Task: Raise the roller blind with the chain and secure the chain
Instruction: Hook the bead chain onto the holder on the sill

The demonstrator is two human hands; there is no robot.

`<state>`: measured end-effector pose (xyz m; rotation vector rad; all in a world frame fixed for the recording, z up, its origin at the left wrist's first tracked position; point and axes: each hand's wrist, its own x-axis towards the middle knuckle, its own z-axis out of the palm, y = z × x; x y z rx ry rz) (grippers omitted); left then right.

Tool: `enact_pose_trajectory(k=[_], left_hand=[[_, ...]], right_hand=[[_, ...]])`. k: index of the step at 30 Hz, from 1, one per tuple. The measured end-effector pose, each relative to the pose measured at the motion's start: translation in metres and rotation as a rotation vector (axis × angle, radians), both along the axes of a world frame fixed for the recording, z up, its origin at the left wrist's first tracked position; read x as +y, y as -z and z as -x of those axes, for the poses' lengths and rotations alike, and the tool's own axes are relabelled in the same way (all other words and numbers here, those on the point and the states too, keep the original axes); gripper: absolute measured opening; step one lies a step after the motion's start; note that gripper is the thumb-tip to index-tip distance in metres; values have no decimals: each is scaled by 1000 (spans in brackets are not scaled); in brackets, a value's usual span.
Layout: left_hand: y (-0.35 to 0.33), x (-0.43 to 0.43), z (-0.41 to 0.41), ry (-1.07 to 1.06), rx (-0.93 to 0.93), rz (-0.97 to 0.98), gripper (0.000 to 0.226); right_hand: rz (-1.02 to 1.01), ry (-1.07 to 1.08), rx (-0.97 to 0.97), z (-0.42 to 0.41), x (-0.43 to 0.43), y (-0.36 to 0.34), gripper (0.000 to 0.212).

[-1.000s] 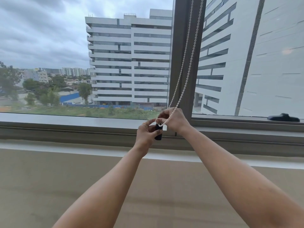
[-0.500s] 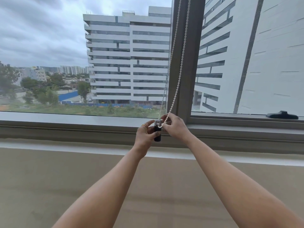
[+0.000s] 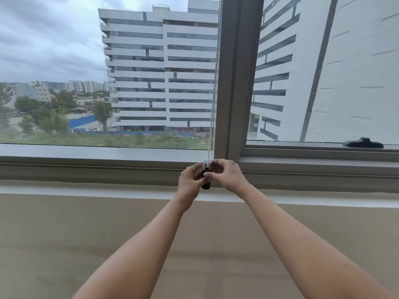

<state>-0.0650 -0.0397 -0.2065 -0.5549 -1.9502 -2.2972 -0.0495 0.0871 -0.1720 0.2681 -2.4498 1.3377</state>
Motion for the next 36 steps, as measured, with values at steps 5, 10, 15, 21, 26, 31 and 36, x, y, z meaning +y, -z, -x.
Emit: enact_pose_trajectory(k=[5,10,15,21,26,31,36], left_hand=[[2,5,1,5,4,23,38],[2,6,2,7,10,29,37],[3,7,2,1,16,19,34],[7,7,3,-27,13,80,33],[7,7,0,-38,-13,86,32],[5,5,-6,-30,-28,111,29],[-2,2,-11,-61,-22,134,35]], right_hand=[[35,21,20,2,3,5,29],[47,20,23,5,6,6,29],[52,8,21,5,7,8,29],[64,-16,16,3,10,10,29],[55,-25,11,1,13,13,28],[47,-8,18,-1,14,14,21],[-7,28,51,-9,16,9,24]])
